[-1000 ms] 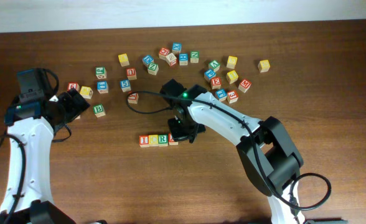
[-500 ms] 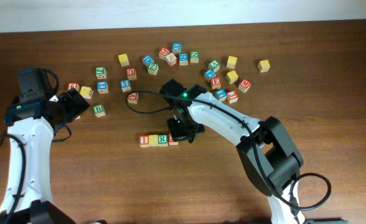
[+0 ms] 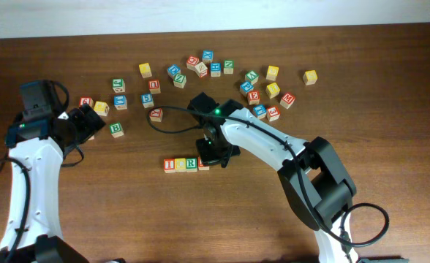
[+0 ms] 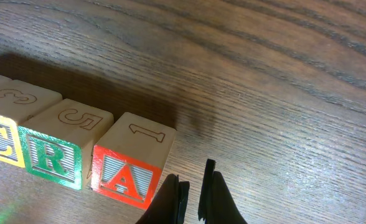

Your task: Spell out ICRA

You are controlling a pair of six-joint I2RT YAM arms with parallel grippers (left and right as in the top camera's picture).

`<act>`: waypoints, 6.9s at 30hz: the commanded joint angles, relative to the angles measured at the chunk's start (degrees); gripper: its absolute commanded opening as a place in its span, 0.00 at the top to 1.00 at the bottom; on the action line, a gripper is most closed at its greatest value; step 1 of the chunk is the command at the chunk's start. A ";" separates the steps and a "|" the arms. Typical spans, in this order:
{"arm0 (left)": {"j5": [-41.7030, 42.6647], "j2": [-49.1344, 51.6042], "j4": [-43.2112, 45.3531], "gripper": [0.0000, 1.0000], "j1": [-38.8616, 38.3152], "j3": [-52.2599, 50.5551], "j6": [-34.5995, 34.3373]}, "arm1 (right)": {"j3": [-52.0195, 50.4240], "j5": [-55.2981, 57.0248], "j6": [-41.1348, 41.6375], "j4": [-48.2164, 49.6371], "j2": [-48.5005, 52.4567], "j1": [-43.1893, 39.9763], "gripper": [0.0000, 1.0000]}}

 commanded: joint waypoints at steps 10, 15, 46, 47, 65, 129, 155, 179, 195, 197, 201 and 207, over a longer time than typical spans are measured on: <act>0.39 0.15 -0.07 0.01 0.35 0.20 -0.13 | -0.28 -1.40 -0.37 0.57 0.59 0.42 0.95; 0.39 0.15 -0.07 0.01 0.35 0.20 -0.15 | -0.28 -1.40 -0.37 0.66 0.59 0.42 0.95; 0.39 0.15 -0.07 0.01 0.35 0.20 -0.13 | -0.28 -3.30 2.71 -0.39 0.59 0.39 0.95; 0.39 0.15 -0.07 0.01 0.35 0.20 -0.13 | -0.28 -3.30 2.80 -0.42 0.59 0.42 0.95; 0.39 0.15 -0.07 0.01 0.35 0.20 -0.13 | -0.28 -4.55 4.81 -0.44 0.59 0.42 0.95; 0.39 0.15 -0.07 0.00 0.35 0.20 -0.13 | -0.28 10.29 0.68 17.94 0.59 0.35 0.96; 0.39 0.15 -0.07 0.01 0.35 0.20 -0.13 | -0.31 4.42 0.70 13.07 0.59 0.42 0.96; 0.39 0.15 -0.07 0.01 0.35 0.20 -0.13 | -0.31 4.48 0.70 9.99 0.61 2.97 0.96; 0.39 0.15 -0.07 0.01 0.35 0.20 -0.13 | -0.31 4.44 0.72 9.14 0.61 2.97 0.96; 0.39 0.15 -0.07 0.01 0.35 0.20 -0.13 | -0.31 4.44 0.72 9.07 0.61 2.97 0.96; 0.39 0.15 -0.07 0.01 0.35 0.20 -0.15 | -0.31 4.42 0.72 9.05 0.61 2.97 0.96; 0.39 0.15 -0.07 0.01 0.35 0.20 -0.13 | -0.31 2.93 0.72 9.07 0.61 2.97 0.96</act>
